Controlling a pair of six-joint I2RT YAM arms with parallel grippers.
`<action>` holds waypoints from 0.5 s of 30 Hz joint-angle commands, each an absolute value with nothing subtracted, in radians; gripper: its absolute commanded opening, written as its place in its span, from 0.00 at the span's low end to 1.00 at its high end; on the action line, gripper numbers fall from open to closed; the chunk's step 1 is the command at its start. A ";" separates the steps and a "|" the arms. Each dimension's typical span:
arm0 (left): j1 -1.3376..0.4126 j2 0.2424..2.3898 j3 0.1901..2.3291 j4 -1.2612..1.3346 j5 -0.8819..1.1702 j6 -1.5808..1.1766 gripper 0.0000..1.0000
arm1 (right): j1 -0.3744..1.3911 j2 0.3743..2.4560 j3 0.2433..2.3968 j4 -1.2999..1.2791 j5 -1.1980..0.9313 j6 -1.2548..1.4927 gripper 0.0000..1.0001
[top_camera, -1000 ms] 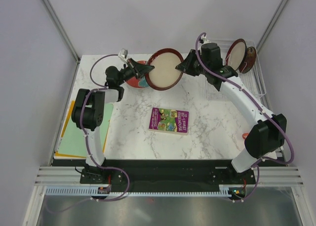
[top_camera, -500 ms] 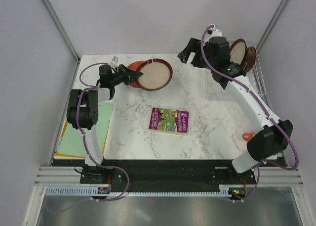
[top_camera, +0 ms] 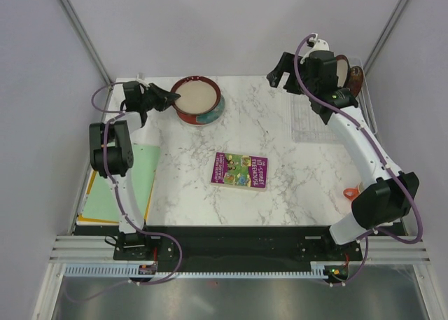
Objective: Unload the plates from the dish rack
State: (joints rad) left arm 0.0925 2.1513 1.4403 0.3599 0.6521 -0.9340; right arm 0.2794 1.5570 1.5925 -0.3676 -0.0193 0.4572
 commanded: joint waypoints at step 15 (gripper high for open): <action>0.078 2.243 1.592 0.273 0.604 -0.862 0.02 | 0.215 1.540 1.580 -0.380 0.035 0.385 0.98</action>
State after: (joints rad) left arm 0.0769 2.2559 1.5040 0.1951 0.5655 -0.8612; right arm 0.2249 1.5570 1.5726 -0.3820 -0.0151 0.4221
